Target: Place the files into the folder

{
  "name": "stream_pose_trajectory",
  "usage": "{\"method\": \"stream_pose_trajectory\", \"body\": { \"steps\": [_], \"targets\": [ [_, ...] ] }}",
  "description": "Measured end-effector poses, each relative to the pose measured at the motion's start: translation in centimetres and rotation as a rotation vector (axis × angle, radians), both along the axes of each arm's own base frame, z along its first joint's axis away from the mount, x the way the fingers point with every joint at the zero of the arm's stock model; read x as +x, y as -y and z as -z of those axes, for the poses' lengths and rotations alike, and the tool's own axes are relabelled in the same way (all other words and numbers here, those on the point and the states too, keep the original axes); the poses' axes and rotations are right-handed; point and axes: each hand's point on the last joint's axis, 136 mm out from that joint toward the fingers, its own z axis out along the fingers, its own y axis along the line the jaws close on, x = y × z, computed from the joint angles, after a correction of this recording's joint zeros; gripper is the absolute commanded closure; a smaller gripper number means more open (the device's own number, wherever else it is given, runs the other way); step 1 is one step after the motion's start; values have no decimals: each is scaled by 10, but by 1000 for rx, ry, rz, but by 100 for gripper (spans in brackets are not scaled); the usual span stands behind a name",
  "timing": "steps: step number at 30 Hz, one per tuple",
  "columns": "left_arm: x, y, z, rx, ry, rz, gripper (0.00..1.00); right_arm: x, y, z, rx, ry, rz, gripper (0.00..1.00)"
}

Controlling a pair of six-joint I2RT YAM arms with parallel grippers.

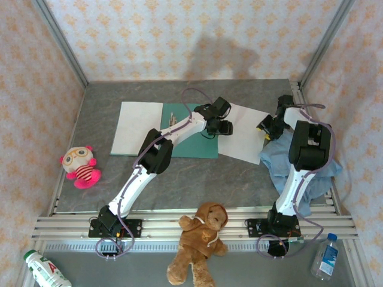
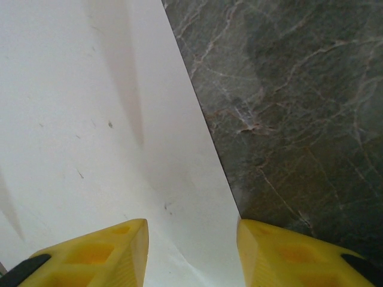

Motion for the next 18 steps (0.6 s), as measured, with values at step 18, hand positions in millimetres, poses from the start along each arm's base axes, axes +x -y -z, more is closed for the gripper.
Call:
{"method": "stream_pose_trajectory", "body": {
  "steps": [18],
  "targets": [
    [0,2,0,-8,-4,1,38,9,-5,1,45,-8,18,56]
  ]
}}
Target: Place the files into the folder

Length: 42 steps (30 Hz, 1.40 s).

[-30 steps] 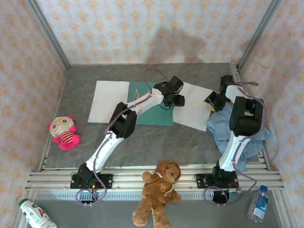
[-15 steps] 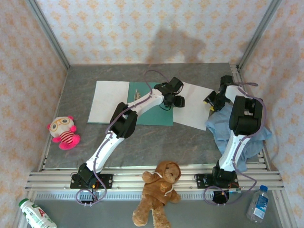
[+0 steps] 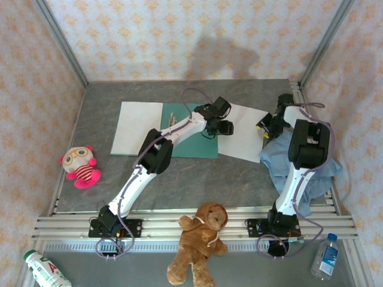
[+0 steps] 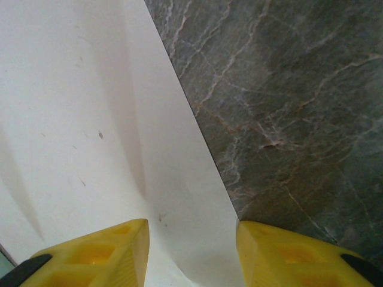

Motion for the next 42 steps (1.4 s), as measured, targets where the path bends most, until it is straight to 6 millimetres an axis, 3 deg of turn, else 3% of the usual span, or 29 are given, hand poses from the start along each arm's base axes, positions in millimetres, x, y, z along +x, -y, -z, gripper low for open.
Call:
{"method": "stream_pose_trajectory", "body": {
  "steps": [9,30,42],
  "targets": [
    [0,3,-2,-22,-7,-6,29,3,-2,1,7,-41,-2,56],
    [3,12,-4,-107,-40,-51,27,13,-5,0,-13,-132,-25,56],
    [2,15,-7,-131,-41,-48,19,19,-8,-1,-13,-121,-39,56]
  ]
}}
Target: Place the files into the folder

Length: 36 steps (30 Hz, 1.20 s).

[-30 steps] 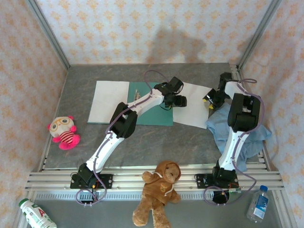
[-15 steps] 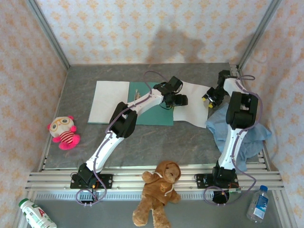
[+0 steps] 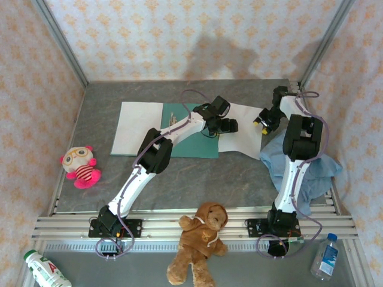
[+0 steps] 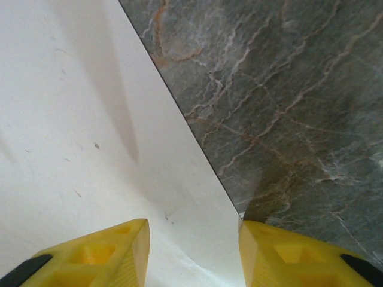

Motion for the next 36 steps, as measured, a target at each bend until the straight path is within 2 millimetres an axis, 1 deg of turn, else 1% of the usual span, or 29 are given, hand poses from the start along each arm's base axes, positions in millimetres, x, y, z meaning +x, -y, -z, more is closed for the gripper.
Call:
{"method": "stream_pose_trajectory", "body": {
  "steps": [3,6,10,13,17,26,31,34,36],
  "targets": [
    [0,0,0,-3,-1,-1,19,4,-3,-1,17,12,4,56],
    [0,1,-1,-6,-4,-6,19,12,-7,-3,42,45,4,56],
    [1,0,-1,-9,-7,-14,20,24,-18,-5,66,96,-13,56],
    [1,-1,0,-13,-13,-22,22,28,-26,-3,77,116,-24,56],
    [1,-2,0,-14,-16,-27,27,28,-27,-4,82,129,-25,56],
    [2,-9,4,-22,-31,-58,41,27,-29,-5,96,148,-26,56],
    [3,-13,6,-34,-45,-86,55,20,-35,-10,131,142,-21,55],
    [2,-10,6,-62,-65,-93,59,16,-36,-20,158,153,-12,55],
    [2,-9,8,-75,-73,-103,61,13,-33,-34,175,180,-1,54]
  ]
}}
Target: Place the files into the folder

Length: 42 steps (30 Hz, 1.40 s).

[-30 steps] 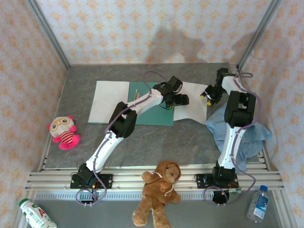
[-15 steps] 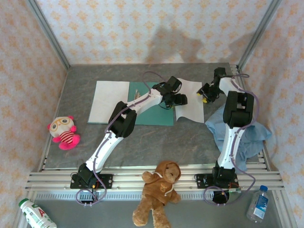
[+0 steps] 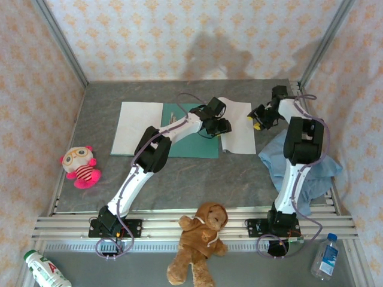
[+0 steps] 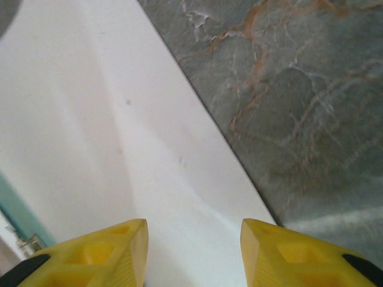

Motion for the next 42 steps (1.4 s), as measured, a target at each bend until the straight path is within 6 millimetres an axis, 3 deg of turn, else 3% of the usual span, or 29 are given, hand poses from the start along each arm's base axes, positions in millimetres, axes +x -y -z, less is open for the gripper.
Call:
{"method": "stream_pose_trajectory", "body": {
  "steps": [6,9,14,23,32,37,42],
  "targets": [
    [-6,6,0,-68,-38,-16,67,-19,15,-43,77,92,66,54],
    [-12,7,-6,-108,-56,-26,69,-30,17,-52,123,119,92,53],
    [-14,3,-30,-195,-58,-54,70,-48,2,-47,225,110,98,52],
    [-17,-26,-83,-321,-37,-100,71,-78,-22,-37,389,86,121,44],
    [-35,-43,-106,-368,-57,-92,71,-98,-43,-24,517,59,126,32],
    [-47,-45,-128,-398,-56,-65,71,-102,-64,-28,562,64,81,26],
    [-60,-48,-165,-439,-30,-34,71,-107,-83,-36,611,79,46,21]
  ]
}}
